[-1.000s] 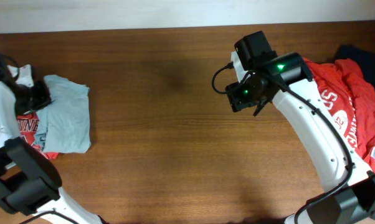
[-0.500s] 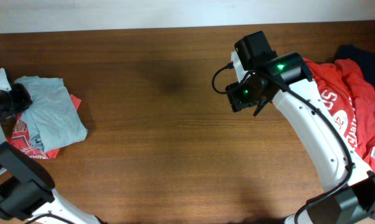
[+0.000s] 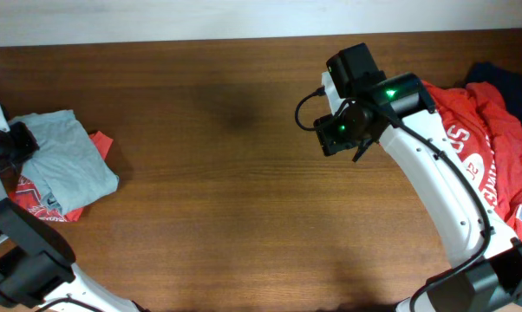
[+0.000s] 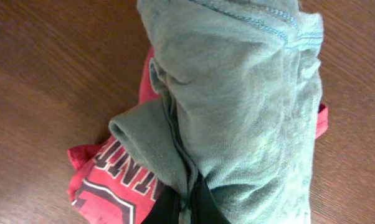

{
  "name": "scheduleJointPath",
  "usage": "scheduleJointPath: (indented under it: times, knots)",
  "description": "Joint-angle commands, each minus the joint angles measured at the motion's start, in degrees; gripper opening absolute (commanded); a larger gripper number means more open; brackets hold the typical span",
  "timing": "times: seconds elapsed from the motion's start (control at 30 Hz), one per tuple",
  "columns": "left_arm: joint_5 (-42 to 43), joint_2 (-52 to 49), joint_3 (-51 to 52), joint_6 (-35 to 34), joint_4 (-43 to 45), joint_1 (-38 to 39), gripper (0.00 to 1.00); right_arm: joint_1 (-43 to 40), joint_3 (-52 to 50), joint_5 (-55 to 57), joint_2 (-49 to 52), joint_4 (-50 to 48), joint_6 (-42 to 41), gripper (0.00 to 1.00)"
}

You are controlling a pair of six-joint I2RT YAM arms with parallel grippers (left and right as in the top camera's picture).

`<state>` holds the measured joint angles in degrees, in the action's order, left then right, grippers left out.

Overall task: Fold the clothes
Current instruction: 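Place the folded shirt onto the red shirt at left and release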

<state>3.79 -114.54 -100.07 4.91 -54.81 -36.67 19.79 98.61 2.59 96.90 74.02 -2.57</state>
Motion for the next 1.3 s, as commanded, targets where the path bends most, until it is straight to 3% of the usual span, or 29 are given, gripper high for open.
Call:
scheduleJointPath:
  times: [0.0,0.07,0.27,0.43,0.57,0.77,1.03,1.27]
  knots:
    - [-3.52,1.09,-0.37,-3.21,-0.44,-1.53,0.20,-0.42,0.76,1.09,-0.55,0.44,0.20,0.66]
    - [-5.31,1.11,-0.37,-6.84,-1.09,-2.19,0.26,-0.42,0.76,1.11,-0.55,0.63,0.20,0.66]
    - [-1.68,2.38,-0.39,-7.08,-2.47,-2.60,0.27,-0.42,0.72,1.11,-0.55,0.79,0.20,0.66]
    - [18.53,6.67,-0.39,-2.29,-2.32,-1.68,0.26,-0.44,0.68,1.14,-0.48,0.76,0.20,0.66]
    - [32.02,7.58,-0.35,1.42,-4.31,0.48,0.11,-0.42,0.68,1.11,-0.42,0.79,0.20,0.66]
    - [32.04,5.14,4.17,1.40,-7.56,1.29,0.10,-0.42,0.68,1.09,-0.42,1.27,0.20,0.66]
    - [32.04,0.79,16.81,0.17,-2.21,-3.98,0.10,-0.42,0.68,1.11,-0.42,2.43,0.22,0.66]
    - [31.65,-2.97,22.51,-7.32,2.12,-11.93,0.10,-0.42,0.68,1.11,-0.42,2.73,0.22,0.66]
